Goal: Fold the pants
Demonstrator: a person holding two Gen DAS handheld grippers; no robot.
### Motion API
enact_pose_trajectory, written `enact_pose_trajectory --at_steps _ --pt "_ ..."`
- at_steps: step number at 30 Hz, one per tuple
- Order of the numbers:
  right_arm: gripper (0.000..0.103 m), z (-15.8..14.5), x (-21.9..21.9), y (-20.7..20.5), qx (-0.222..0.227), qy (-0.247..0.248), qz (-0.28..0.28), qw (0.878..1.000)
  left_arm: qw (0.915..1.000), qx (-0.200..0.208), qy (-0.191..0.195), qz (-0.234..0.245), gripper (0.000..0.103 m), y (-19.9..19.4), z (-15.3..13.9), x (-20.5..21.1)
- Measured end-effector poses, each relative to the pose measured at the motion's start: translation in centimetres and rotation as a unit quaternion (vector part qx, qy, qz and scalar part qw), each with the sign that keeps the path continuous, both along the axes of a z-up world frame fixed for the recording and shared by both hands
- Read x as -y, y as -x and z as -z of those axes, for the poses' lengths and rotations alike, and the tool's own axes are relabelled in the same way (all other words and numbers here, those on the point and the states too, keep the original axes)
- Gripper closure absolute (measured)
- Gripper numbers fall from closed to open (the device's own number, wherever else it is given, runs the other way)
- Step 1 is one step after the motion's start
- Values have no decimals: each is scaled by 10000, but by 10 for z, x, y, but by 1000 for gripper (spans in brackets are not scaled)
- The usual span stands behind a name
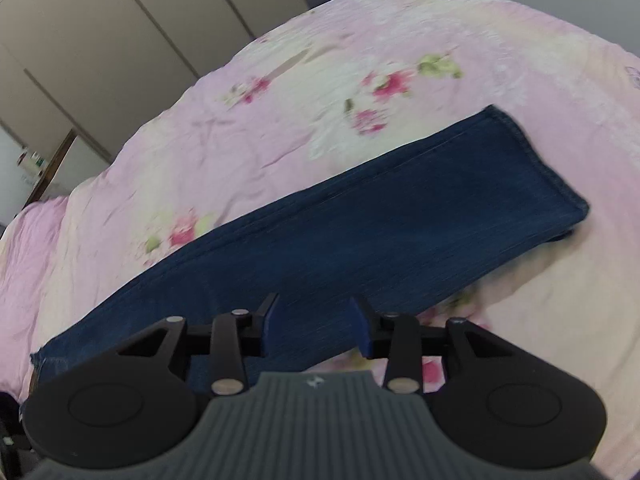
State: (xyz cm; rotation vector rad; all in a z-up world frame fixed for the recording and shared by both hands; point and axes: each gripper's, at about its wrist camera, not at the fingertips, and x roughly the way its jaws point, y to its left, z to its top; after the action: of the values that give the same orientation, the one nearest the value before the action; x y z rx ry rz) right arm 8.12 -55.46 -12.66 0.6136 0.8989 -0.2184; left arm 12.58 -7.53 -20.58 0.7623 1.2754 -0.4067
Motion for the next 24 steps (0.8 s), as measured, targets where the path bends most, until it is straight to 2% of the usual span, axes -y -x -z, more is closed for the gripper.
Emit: enact_pose_trajectory --at_steps 2,3,4,5,8,12,15,19,24 --pt "65 -2 -32 -10 -64 -93 -365 9993 9994 245 -255 -17 76 0 4 2" --pt "61 -4 -51 -16 -105 -77 -594 9982 9984 425 -382 33 86 2 2 2" --pt "58 -6 -67 -21 -140 -21 -799 9967 9984 515 -231 94 96 4 -5 -1" --pt "56 -8 -83 -24 -168 71 -1010 9947 9986 531 18 52 99 5 -15 -6" --pt "51 -10 -134 -32 -243 358 -1668 9850 9957 672 612 -156 101 5 -51 -26" --pt "51 1 -207 -37 -302 446 -2677 9620 9904 963 987 -68 101 8 -95 -43" --pt "51 11 -266 -38 -187 672 -3501 9341 9892 948 1115 42 101 8 -111 -44" --pt "51 20 -337 -42 115 922 -4381 8941 9890 872 1189 95 101 5 -113 -40" --pt "47 32 -397 -58 571 1532 -5115 8436 9877 626 1432 56 101 -5 -110 -45"
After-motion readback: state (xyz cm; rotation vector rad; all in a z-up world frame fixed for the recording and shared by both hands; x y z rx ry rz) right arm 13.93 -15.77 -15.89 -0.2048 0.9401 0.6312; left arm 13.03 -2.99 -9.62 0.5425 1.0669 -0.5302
